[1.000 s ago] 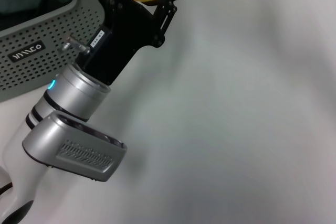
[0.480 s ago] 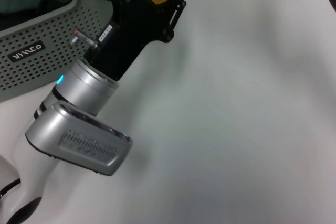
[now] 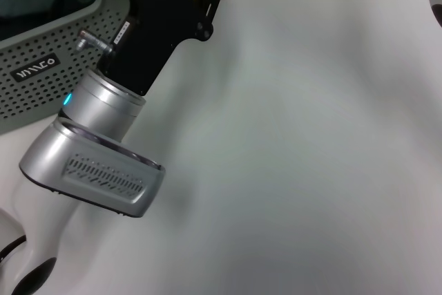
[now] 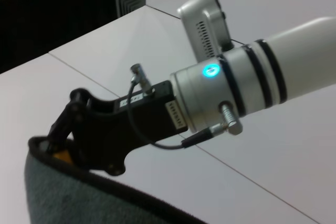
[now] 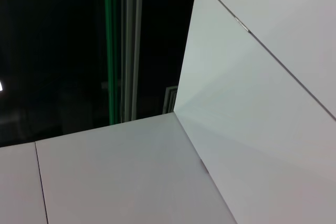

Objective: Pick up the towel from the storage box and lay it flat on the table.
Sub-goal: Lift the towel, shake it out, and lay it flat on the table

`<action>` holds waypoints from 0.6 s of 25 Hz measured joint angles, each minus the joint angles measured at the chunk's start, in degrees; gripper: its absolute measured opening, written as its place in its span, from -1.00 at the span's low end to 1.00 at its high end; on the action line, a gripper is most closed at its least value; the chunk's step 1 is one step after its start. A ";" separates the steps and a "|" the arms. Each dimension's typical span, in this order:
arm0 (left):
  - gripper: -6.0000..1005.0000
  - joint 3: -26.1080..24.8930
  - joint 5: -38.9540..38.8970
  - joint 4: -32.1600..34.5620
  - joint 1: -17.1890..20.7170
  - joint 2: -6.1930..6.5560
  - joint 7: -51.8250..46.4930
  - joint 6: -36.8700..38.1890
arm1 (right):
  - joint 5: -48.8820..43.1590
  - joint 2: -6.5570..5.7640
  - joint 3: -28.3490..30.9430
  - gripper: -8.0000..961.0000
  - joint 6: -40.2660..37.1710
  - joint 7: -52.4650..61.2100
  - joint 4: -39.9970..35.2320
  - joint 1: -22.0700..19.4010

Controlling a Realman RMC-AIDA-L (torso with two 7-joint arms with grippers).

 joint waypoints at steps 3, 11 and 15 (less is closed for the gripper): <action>-0.36 -0.01 -0.55 -0.04 0.24 0.00 -1.14 0.37 | 0.10 0.00 0.24 -0.98 -0.70 0.00 0.05 -0.72; -0.41 -0.05 -2.57 -0.12 0.77 0.00 -4.36 0.54 | 0.36 0.00 1.01 -0.98 -1.82 0.00 -0.08 -2.26; -0.44 -0.08 -3.46 -0.07 0.78 0.00 -6.19 0.62 | 0.77 0.00 1.04 -0.98 -2.17 0.00 -0.08 -2.66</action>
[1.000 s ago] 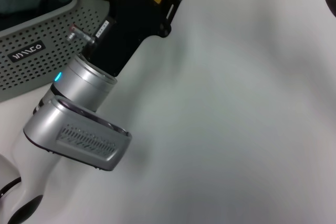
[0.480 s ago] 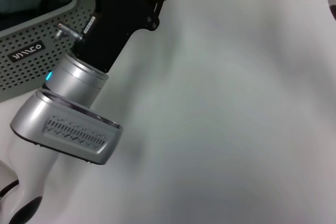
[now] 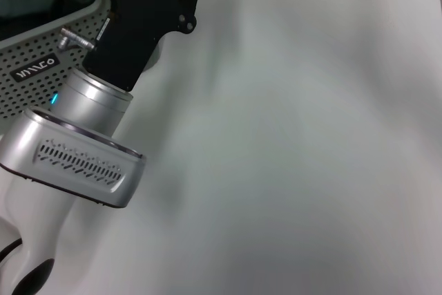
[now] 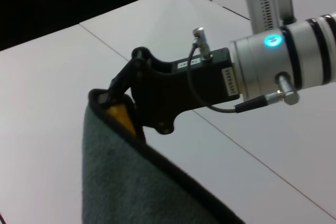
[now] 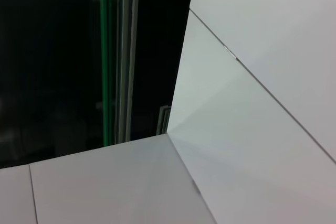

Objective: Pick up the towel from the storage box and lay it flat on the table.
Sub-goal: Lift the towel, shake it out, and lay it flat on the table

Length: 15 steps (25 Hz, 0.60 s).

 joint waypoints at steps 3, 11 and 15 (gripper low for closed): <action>-0.46 -0.14 0.00 -0.28 -0.03 0.00 -1.40 0.01 | 0.02 0.00 0.13 -0.98 -0.02 0.00 0.00 -0.27; -0.72 0.01 0.84 -0.41 -0.48 0.00 -2.67 -0.18 | 0.02 0.00 0.65 -0.98 -0.05 0.00 0.21 -0.20; -0.72 0.04 2.07 -0.45 -0.68 0.00 -2.45 -0.41 | 0.02 0.00 0.63 -0.98 -0.06 -0.02 0.27 0.14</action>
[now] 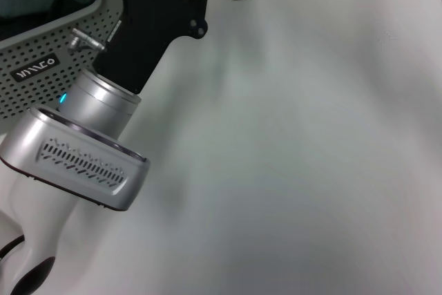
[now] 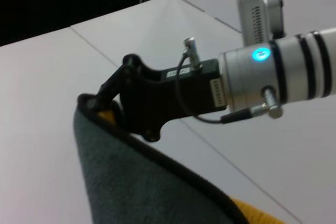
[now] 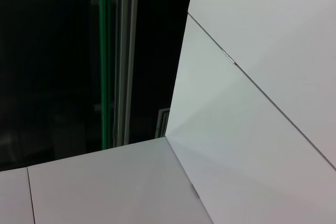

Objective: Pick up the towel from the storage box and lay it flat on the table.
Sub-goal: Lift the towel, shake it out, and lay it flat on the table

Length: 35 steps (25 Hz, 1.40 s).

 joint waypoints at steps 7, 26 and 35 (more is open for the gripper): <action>-0.71 0.24 2.06 -0.73 -0.61 0.00 -0.25 -0.10 | 0.00 0.00 -0.10 -0.97 0.13 -0.78 0.00 0.13; -0.61 2.54 -0.04 0.05 -1.39 0.00 -4.49 -0.98 | 0.78 0.00 -0.37 -0.94 0.49 -1.49 0.04 0.71; -0.11 3.70 -0.05 0.10 -1.78 0.00 -5.12 -1.01 | 1.43 0.00 -0.54 -0.92 0.55 -2.30 0.09 0.78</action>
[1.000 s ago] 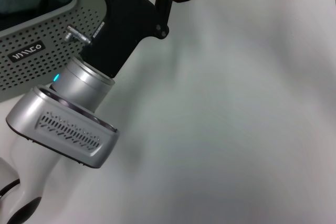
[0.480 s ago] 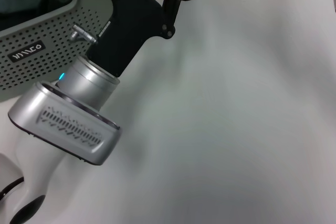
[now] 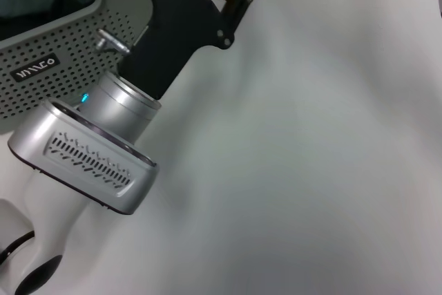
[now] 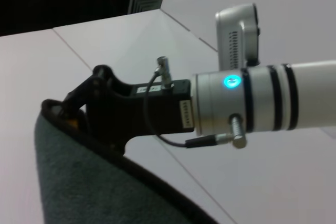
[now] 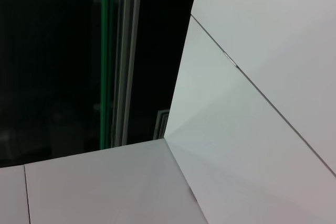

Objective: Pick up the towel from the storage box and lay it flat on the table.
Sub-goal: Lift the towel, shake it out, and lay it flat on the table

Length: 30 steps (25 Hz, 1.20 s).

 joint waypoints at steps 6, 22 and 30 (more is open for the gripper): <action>-0.09 0.61 -0.26 0.55 -0.46 0.00 -1.68 -0.05 | 0.40 0.00 -0.68 -0.91 0.03 -0.02 0.00 -0.03; -0.57 0.64 -2.27 0.71 -0.37 0.00 -2.37 -0.14 | 0.69 0.00 -1.31 -0.89 -0.40 -0.05 -0.27 -0.63; -0.66 0.29 -2.50 0.51 -0.35 0.00 -2.43 -0.68 | 0.69 0.00 -1.34 -0.88 -0.68 -0.05 -0.50 -0.62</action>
